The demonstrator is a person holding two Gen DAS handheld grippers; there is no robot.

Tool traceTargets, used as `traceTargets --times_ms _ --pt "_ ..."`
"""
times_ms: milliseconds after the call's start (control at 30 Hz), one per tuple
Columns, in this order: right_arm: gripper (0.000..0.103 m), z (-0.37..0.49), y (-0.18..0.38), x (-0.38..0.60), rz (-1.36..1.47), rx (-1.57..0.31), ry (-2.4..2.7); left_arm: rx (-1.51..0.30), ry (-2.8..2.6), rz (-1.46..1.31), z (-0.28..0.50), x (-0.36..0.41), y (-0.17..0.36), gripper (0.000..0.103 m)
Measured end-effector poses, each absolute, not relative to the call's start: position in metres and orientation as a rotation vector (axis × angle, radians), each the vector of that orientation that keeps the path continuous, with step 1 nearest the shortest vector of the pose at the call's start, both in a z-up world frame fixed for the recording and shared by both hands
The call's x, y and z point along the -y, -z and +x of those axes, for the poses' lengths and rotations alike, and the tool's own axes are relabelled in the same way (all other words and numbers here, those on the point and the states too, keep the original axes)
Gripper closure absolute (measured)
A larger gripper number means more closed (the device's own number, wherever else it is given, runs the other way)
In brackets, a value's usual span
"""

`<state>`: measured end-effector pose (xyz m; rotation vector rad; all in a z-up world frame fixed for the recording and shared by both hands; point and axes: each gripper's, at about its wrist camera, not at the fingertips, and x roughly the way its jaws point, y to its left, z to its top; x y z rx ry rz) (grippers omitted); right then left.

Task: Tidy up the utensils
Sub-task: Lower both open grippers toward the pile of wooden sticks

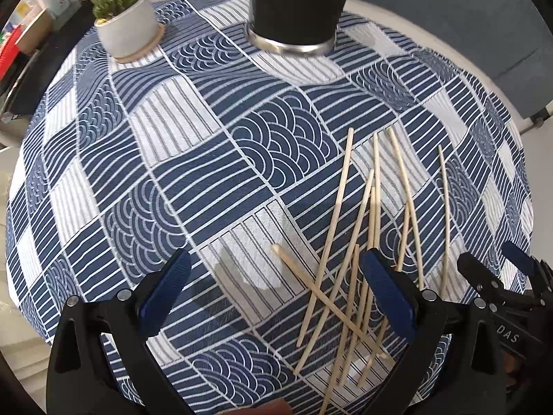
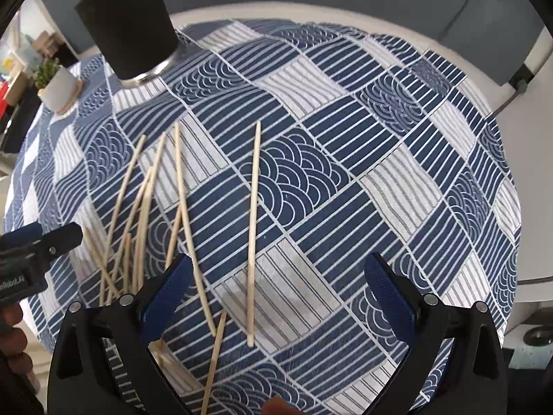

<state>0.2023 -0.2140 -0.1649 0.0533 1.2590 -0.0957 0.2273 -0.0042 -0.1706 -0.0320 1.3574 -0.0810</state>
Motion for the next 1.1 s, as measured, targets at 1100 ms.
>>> traceTargets --times_ms 1100 --pt "0.006 0.238 0.217 0.235 0.075 -1.352 0.089 -1.234 0.251 0.200 0.245 0.021 0.211 0.004"
